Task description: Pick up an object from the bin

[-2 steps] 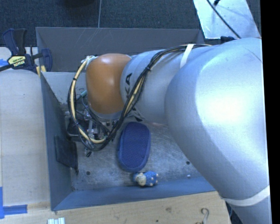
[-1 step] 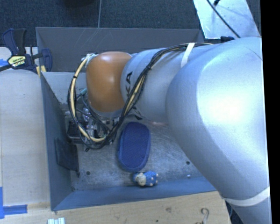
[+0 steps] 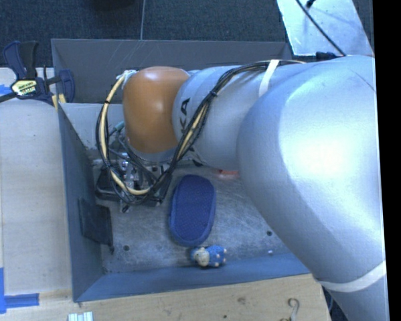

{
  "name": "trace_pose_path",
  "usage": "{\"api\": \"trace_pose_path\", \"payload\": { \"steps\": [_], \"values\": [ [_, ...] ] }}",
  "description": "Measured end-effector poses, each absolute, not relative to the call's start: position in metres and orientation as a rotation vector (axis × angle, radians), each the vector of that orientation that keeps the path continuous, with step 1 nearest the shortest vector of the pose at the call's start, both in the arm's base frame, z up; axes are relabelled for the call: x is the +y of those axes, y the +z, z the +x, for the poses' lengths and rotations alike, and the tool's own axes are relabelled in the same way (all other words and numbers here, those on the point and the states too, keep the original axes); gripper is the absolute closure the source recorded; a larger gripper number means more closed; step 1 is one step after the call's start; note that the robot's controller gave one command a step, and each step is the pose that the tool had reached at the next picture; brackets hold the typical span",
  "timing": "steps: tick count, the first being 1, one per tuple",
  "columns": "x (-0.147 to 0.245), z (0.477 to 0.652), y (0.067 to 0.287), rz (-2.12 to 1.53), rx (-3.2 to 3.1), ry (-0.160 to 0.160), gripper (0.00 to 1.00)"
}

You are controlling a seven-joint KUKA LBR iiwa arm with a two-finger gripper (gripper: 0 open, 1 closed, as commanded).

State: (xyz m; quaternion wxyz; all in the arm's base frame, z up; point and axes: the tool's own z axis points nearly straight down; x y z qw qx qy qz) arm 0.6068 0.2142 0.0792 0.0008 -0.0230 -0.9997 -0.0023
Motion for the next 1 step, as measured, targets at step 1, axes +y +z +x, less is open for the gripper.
{"api": "trace_pose_path", "payload": {
  "steps": [1],
  "values": [
    [0.2041, 0.62, 0.2003, -0.038, -3.145, 0.0, 1.0]
  ]
}}
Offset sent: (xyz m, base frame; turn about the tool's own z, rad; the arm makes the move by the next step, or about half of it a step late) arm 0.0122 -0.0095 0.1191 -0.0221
